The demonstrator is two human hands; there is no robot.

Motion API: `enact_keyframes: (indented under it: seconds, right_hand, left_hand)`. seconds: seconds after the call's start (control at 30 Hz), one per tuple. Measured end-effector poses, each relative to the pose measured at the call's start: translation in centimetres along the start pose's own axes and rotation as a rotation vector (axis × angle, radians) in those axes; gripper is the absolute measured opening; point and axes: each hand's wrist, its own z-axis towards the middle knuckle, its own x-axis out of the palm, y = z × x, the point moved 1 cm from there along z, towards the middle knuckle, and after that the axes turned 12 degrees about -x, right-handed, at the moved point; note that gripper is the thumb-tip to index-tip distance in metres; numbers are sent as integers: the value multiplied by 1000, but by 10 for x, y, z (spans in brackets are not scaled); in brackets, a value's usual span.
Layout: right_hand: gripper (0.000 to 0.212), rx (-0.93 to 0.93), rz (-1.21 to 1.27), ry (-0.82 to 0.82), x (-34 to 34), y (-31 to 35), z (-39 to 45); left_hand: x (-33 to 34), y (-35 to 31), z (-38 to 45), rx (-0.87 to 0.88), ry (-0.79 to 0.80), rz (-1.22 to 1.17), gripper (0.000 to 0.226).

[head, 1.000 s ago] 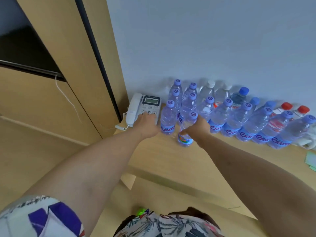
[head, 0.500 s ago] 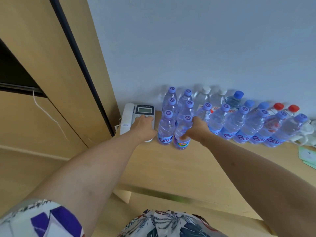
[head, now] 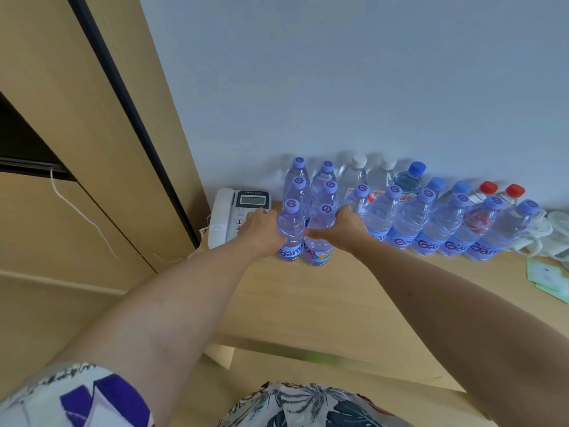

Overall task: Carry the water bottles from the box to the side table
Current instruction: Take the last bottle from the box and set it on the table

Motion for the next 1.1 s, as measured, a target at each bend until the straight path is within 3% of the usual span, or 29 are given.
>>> enact_keyframes:
  seconds: [0.1, 0.23, 0.4, 0.67, 0.83, 0.97, 1.1]
  right_hand:
    - [71, -23, -93, -37, 2, 6, 2]
    - [41, -59, -35, -40, 2, 4, 3]
    - [72, -41, -49, -29, -1, 7, 0]
    - [40, -89, 44, -89, -1, 13, -2]
    - [46, -99, 140, -77, 0, 8, -4]
    - [66, -114, 74, -94, 0, 5, -5]
    - [63, -124, 49, -124, 2, 2, -1]
  left_hand:
    - [2, -2, -4, -6, -1, 12, 49]
    - [0, -1, -8, -7, -7, 25, 52]
    - [-2, -5, -11, -12, -15, 15, 46]
    - [-1, -1, -15, -25, -21, 16, 50]
    - [2, -2, -16, -27, -32, 3, 53]
    - [2, -3, -16, -40, -39, 8, 51]
    - [4, -3, -18, -51, -46, 1, 52]
